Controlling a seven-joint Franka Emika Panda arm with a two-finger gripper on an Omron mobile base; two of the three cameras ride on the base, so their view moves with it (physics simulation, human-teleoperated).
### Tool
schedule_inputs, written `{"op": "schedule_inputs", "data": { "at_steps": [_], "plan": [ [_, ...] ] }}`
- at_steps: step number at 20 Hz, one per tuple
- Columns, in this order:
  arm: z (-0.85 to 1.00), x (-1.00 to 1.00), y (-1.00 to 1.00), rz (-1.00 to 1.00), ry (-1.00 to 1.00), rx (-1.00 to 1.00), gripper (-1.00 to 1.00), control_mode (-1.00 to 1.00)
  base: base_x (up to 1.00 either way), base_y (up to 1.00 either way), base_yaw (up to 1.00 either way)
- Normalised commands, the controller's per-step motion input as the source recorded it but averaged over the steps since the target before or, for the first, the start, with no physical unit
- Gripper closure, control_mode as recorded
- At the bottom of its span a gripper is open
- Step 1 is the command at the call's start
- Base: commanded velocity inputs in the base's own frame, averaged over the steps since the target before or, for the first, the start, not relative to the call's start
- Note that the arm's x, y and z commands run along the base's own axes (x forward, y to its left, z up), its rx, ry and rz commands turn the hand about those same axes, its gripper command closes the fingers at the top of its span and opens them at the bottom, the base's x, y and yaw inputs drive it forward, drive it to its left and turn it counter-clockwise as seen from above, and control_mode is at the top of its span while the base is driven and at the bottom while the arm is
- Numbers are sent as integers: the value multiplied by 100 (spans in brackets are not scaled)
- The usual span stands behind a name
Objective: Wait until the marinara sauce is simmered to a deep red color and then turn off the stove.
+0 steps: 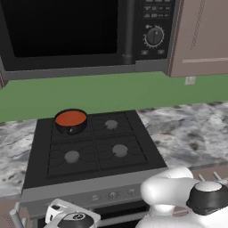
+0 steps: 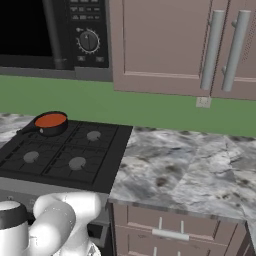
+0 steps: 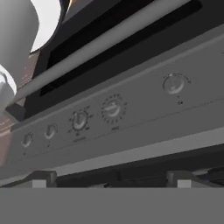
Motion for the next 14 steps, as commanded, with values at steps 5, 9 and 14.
{"op": "schedule_inputs", "data": {
  "at_steps": [5, 9, 14],
  "plan": [
    [-18, 13, 0, 9, -5, -5, -100, -100, 0, 0, 0],
    [-15, 0, -5, 8, -7, -4, -100, -100, 0, 0, 0],
    [-14, 0, -12, 7, -6, -2, -100, -100, 0, 0, 0]
  ]
}}
